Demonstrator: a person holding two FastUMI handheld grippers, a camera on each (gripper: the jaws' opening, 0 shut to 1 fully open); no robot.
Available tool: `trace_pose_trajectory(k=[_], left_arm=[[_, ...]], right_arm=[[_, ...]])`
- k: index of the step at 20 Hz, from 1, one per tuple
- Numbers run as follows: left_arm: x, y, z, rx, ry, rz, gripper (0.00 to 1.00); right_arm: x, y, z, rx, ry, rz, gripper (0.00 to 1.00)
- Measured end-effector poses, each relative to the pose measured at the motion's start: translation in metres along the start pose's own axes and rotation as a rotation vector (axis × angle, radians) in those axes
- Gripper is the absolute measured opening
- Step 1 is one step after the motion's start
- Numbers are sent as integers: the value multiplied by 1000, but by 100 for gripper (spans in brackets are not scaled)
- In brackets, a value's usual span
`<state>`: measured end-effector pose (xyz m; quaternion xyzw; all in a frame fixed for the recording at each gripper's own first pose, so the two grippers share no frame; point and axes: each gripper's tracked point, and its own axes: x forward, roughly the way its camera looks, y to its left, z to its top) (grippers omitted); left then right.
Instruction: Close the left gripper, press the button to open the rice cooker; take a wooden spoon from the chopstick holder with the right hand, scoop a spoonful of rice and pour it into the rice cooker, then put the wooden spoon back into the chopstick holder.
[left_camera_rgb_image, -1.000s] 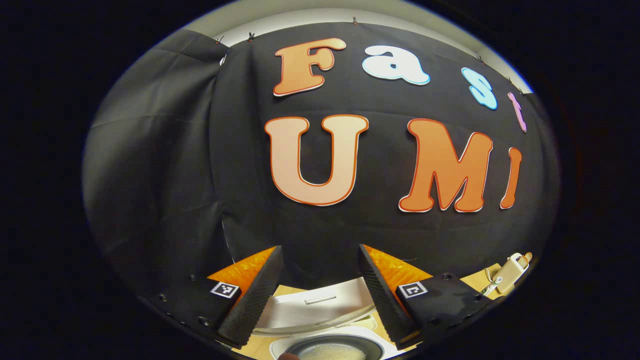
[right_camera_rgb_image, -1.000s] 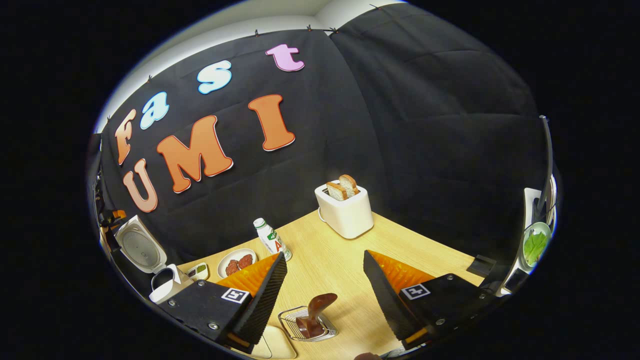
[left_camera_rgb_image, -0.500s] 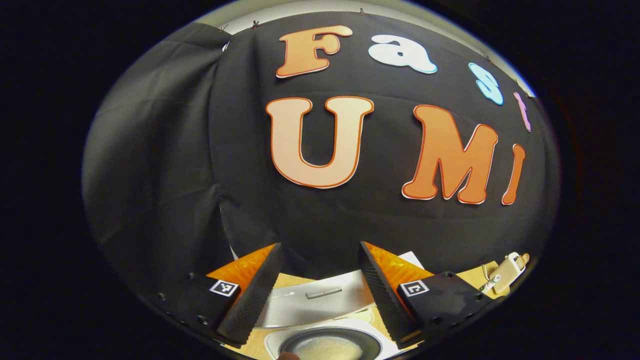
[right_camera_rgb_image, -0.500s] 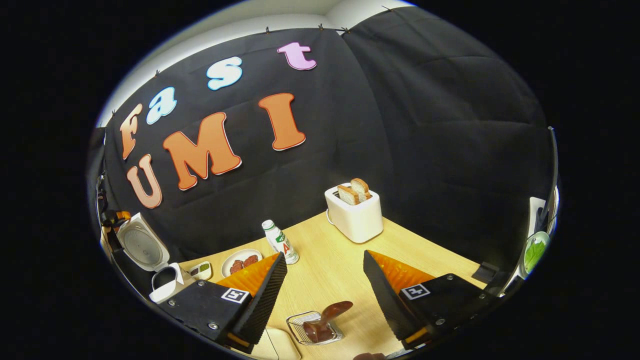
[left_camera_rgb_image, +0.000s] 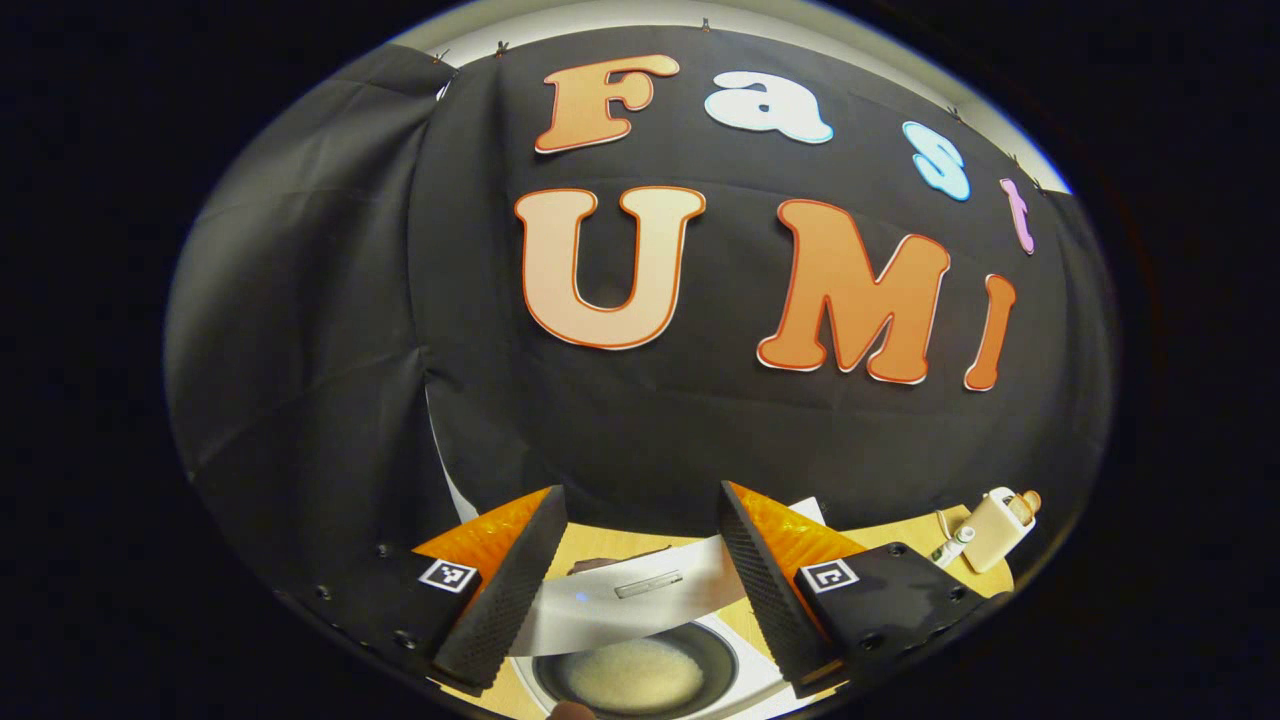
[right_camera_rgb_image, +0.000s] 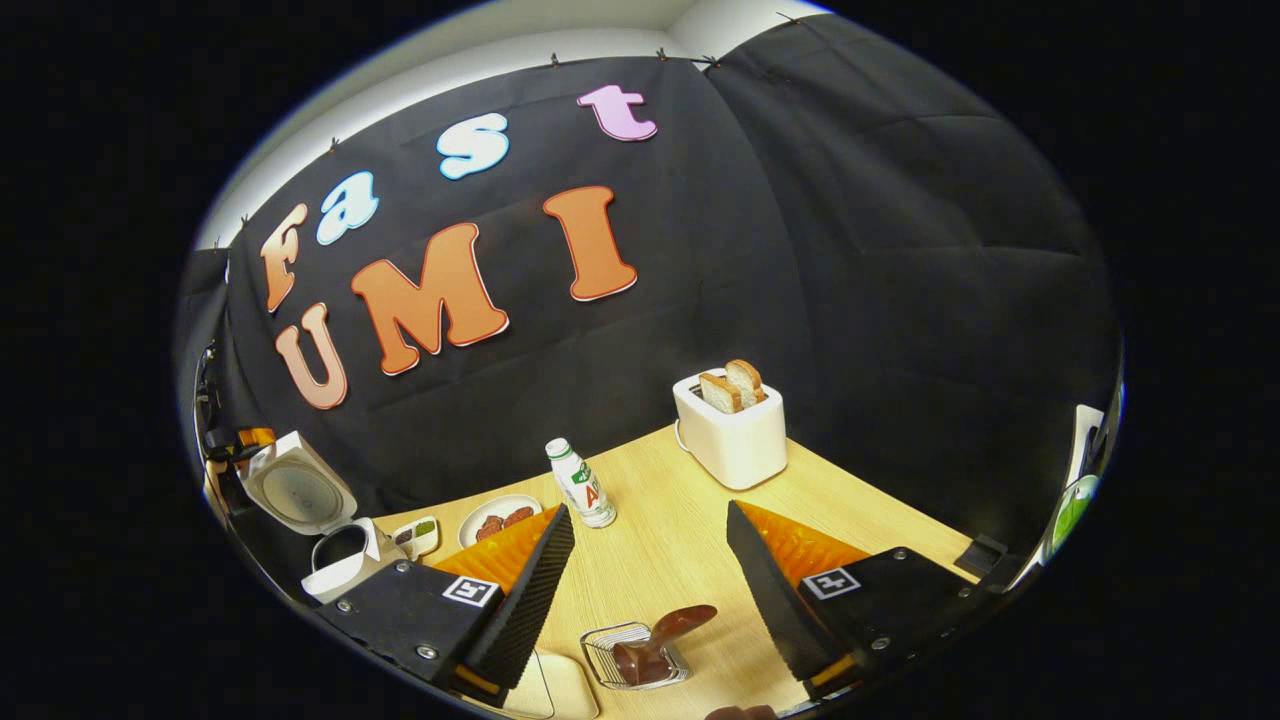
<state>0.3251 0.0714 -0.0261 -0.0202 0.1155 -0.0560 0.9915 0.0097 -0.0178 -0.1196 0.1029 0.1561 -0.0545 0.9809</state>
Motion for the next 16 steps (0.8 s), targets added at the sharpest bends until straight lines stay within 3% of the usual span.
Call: trace_pose_trajectory(k=[6,12,16], left_arm=[[-43,-17,-61,-32,39,-5,100],[-66,-29,-124,-63,92,0,100],[-71,-31,-148,-26,97,28,100]], right_arm=[[-14,4,16,-91,-31,44,95],[-44,9,50,-292,-118,64,95],[-59,14,66,-378,-175,72,95]])
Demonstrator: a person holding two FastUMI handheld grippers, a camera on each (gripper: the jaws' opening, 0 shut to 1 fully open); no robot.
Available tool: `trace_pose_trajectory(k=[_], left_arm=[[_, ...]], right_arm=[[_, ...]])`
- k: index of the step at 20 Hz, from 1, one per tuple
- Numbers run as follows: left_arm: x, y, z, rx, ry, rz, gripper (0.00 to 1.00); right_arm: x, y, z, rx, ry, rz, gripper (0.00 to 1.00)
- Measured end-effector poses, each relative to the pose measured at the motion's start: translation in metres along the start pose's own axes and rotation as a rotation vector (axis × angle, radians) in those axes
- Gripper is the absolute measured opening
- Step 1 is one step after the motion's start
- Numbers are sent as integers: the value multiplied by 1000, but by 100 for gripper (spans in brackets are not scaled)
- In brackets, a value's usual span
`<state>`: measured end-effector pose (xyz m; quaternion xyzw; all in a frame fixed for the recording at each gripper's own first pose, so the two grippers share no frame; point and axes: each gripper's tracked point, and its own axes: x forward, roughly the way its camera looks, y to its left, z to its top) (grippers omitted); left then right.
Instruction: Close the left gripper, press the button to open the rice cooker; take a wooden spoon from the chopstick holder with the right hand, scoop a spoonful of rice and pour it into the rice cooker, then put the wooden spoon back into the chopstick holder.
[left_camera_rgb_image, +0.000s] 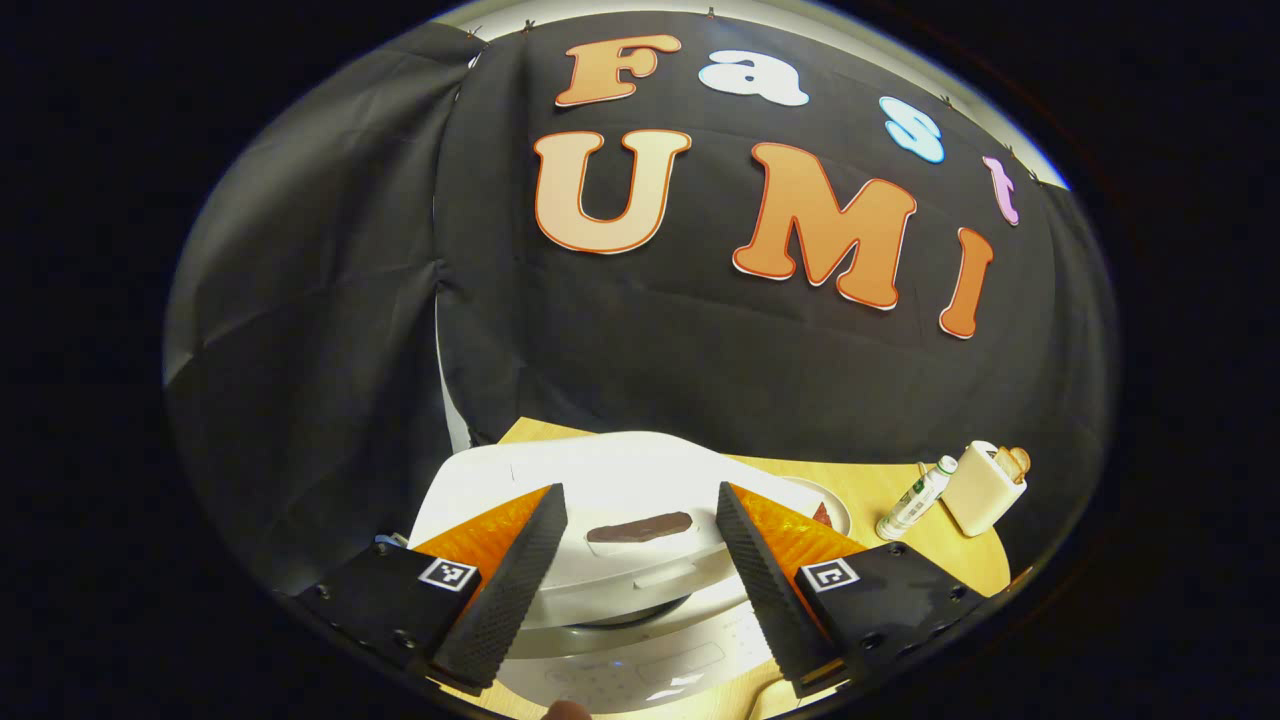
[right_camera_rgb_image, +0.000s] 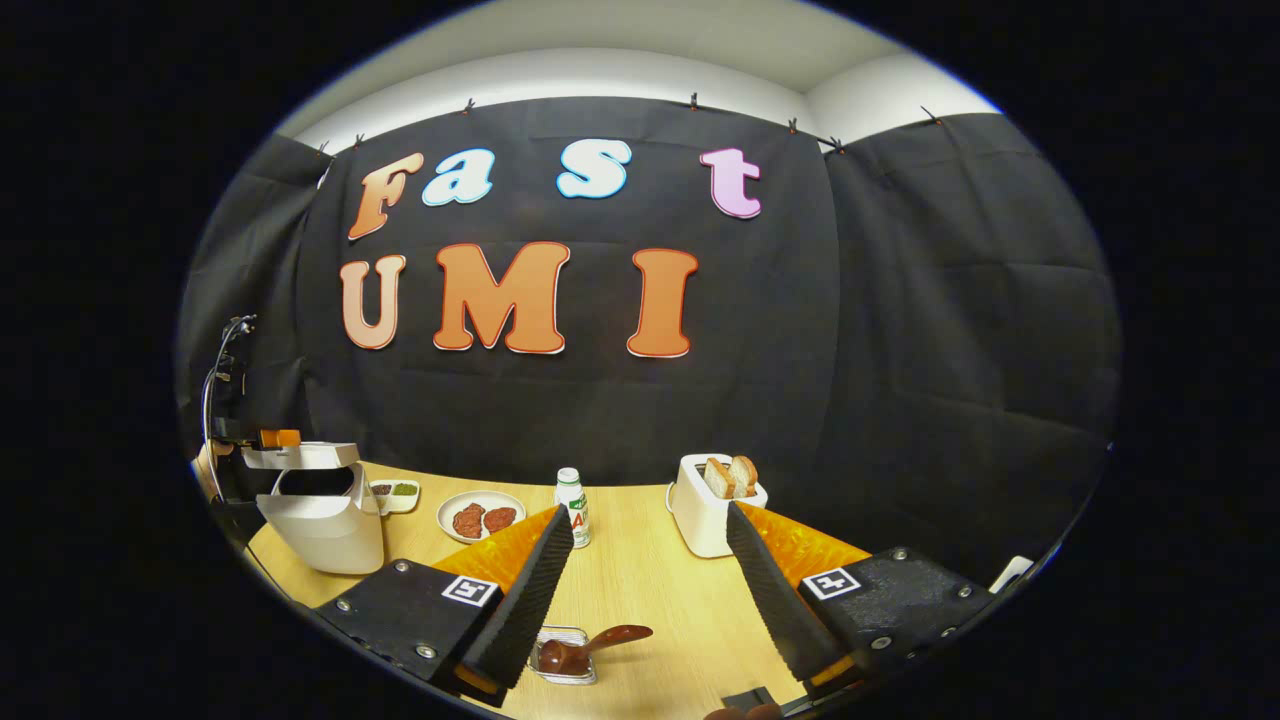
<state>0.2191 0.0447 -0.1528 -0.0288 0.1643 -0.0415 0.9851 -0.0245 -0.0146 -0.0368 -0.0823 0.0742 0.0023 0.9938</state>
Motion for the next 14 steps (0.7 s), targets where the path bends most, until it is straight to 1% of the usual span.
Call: trace_pose_trajectory(k=[2,7,11,14], left_arm=[[-1,2,-10,15,-2,14,100],[4,0,-45,58,27,31,100],[9,1,-67,47,45,40,100],[13,0,-79,96,75,40,100]], right_arm=[[-3,-1,-1,-4,-3,7,95],[-10,-8,-14,26,36,-2,95],[-13,-14,-20,55,50,-13,95],[-13,-15,-24,55,49,-19,95]])
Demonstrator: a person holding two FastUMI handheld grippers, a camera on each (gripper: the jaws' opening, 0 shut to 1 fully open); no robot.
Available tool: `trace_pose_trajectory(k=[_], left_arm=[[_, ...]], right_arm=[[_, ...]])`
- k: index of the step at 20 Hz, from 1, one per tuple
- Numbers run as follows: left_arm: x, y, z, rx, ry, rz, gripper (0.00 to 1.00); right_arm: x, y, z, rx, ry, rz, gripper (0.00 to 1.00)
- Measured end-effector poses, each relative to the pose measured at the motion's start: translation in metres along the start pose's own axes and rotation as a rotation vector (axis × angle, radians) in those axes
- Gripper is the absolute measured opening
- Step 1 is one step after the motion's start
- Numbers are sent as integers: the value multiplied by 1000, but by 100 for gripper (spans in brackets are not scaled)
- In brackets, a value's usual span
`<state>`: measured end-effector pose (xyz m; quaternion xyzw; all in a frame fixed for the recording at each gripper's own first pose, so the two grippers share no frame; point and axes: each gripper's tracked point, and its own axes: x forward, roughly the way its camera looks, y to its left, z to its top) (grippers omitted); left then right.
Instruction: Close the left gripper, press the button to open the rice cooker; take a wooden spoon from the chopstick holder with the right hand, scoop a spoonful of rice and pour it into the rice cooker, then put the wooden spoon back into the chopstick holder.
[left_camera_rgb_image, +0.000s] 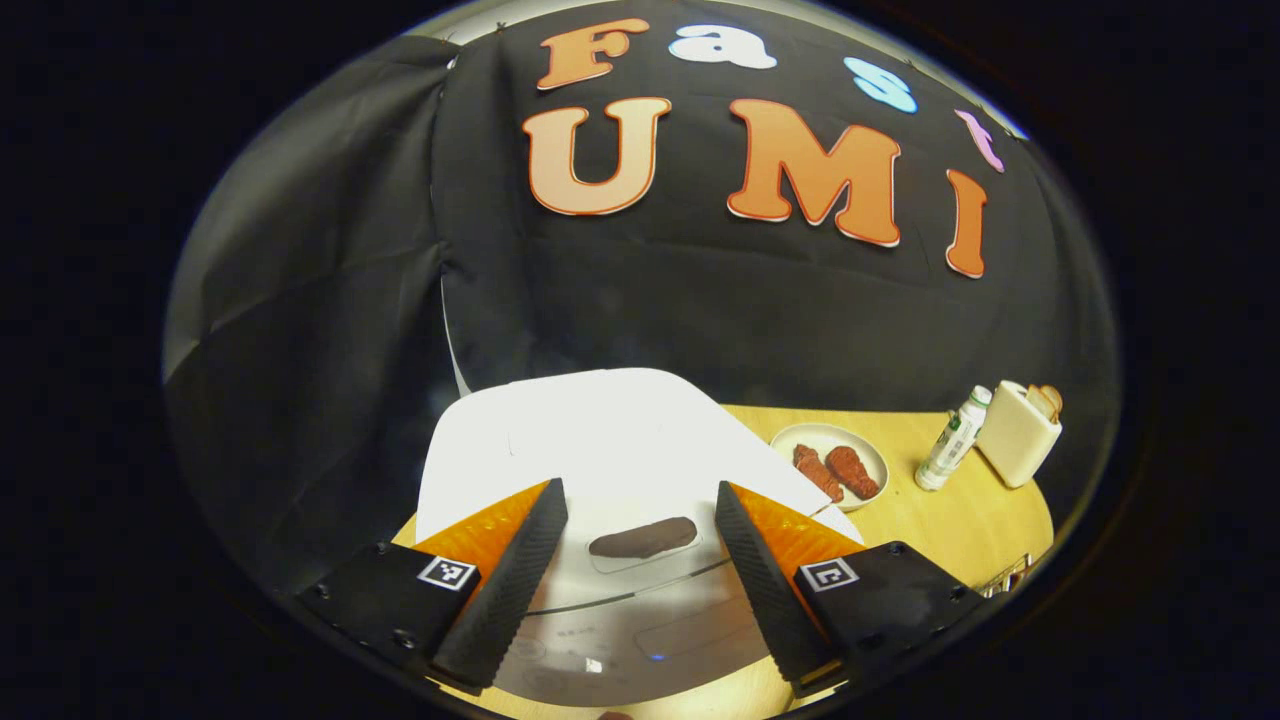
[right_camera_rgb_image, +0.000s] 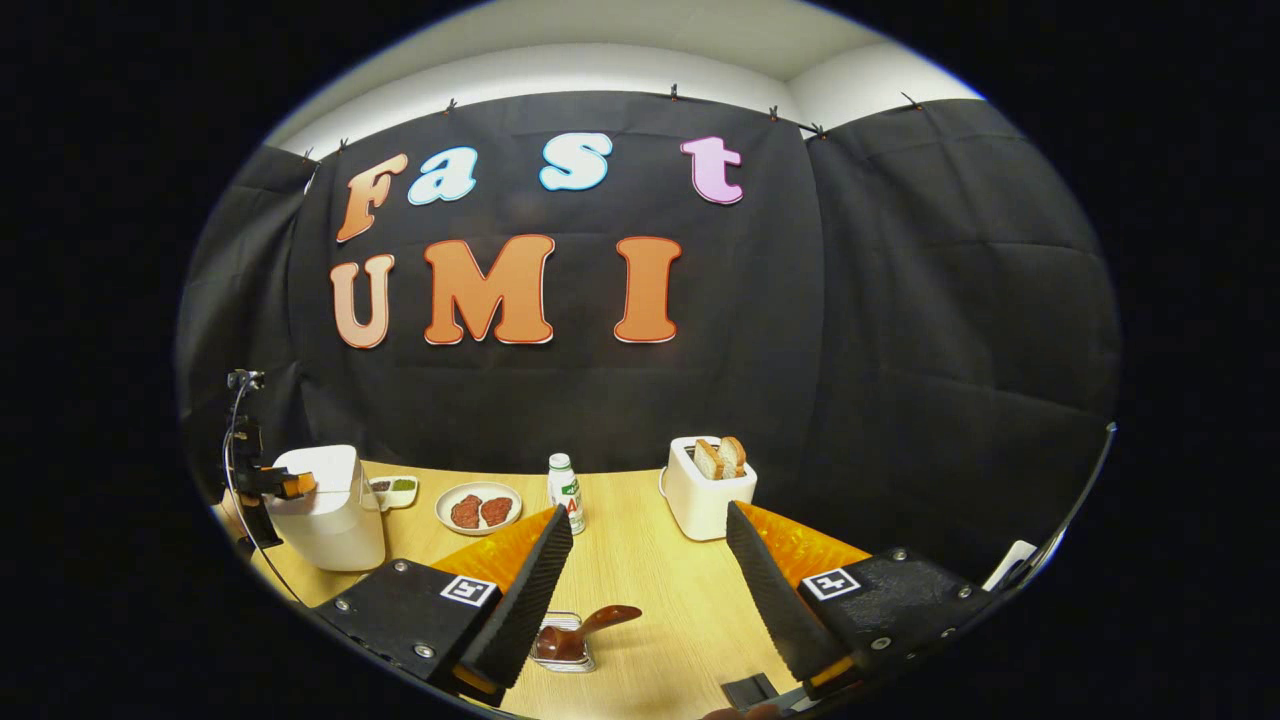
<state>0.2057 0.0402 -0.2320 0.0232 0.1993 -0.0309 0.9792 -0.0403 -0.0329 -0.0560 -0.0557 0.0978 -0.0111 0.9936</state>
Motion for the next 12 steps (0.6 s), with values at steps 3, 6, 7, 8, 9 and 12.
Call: trace_pose_trajectory(k=[3,6,7,8,9,12], left_arm=[[1,0,8,-28,1,-2,100],[-1,-5,10,30,19,-11,100],[-6,-6,11,10,32,-22,100],[-14,-6,19,-13,22,-29,100],[-21,-5,29,-28,3,-32,100],[-54,2,69,-35,-80,-38,100]], right_arm=[[1,7,-6,25,7,14,96],[1,12,-9,29,17,25,95],[0,13,-6,30,10,28,95],[1,15,-4,34,3,31,96],[0,17,0,38,-3,36,95],[1,25,10,50,-26,52,96]])
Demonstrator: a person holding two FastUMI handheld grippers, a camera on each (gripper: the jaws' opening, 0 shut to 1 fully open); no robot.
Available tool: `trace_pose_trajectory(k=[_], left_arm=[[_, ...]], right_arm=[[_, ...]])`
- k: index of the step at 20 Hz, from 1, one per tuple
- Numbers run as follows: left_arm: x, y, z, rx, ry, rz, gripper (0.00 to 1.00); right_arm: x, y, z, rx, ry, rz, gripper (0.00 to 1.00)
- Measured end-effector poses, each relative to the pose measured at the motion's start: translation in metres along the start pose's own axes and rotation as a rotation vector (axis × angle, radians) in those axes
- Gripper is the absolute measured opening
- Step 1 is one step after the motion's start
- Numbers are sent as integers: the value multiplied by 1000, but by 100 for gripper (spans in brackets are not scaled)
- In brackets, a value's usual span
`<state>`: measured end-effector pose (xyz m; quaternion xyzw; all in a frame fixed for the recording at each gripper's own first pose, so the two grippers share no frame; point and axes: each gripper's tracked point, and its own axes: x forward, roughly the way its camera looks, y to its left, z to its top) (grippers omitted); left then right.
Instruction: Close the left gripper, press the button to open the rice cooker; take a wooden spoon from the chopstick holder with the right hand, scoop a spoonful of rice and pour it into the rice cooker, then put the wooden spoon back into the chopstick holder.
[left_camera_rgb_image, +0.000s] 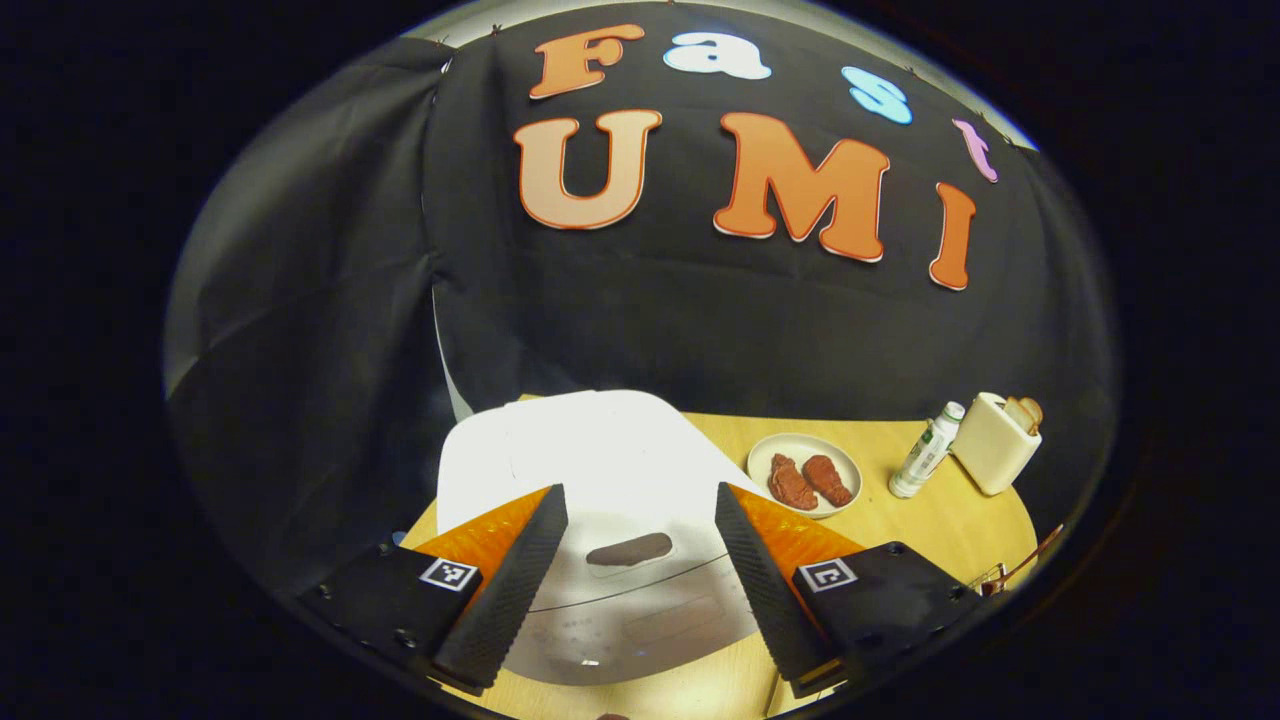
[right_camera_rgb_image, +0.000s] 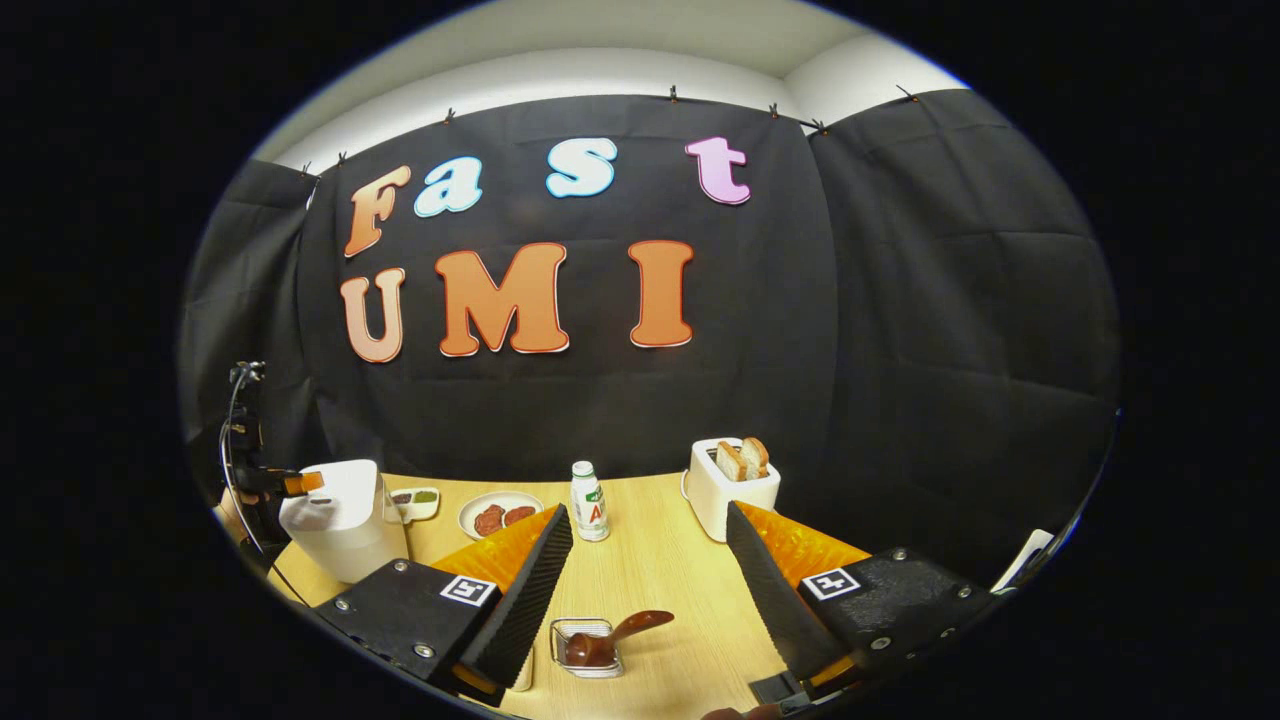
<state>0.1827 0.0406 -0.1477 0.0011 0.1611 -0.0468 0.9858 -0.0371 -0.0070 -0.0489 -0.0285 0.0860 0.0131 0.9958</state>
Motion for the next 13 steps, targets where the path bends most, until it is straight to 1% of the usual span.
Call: trace_pose_trajectory(k=[2,5,8,10,13], left_arm=[[-25,7,32,-14,-53,5,100],[-67,12,82,-49,-141,-8,100],[-110,24,130,-19,-251,29,100],[-136,32,152,2,-311,55,100],[-170,24,179,18,-381,31,100]], right_arm=[[1,9,8,7,-17,17,96],[2,23,21,11,-47,46,95],[4,37,35,13,-80,69,96],[5,47,41,14,-88,88,95],[6,60,52,8,-108,107,95]])
